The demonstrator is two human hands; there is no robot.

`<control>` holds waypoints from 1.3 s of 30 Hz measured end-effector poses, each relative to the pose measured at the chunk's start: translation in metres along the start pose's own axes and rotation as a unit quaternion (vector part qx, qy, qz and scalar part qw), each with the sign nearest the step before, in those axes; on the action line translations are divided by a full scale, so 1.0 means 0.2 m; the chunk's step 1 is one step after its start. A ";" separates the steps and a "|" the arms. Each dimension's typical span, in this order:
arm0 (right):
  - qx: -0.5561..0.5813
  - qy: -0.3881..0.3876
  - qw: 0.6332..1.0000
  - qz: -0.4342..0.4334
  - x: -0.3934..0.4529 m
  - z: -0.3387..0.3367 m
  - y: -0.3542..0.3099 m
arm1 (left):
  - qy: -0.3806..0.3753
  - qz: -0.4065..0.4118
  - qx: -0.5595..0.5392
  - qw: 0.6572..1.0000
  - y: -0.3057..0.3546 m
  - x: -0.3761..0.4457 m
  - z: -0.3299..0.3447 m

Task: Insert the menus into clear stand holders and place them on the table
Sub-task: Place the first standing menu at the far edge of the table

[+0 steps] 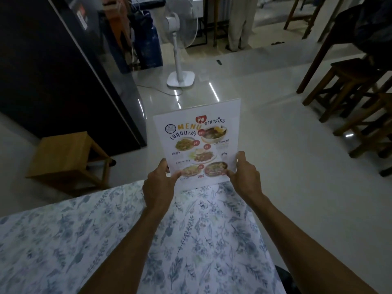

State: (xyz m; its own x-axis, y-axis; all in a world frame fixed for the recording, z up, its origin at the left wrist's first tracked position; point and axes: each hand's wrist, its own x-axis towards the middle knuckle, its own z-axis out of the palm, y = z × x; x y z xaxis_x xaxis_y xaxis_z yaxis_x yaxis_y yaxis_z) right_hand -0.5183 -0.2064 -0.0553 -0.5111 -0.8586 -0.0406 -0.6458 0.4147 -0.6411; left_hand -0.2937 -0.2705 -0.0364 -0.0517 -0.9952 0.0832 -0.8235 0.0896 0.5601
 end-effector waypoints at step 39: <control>0.007 0.027 0.999 0.026 -0.54 -0.08 -0.20 | -0.049 0.045 0.001 0.998 -0.08 -0.28 -0.39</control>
State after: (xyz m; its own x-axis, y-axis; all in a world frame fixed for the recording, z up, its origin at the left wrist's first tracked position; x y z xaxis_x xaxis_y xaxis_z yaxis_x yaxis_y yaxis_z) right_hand -0.4459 -0.1262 -0.0130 -0.5745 -0.8179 -0.0326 -0.6094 0.4539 -0.6501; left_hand -0.2325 -0.2125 0.0141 -0.1817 -0.9820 0.0517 -0.8145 0.1797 0.5517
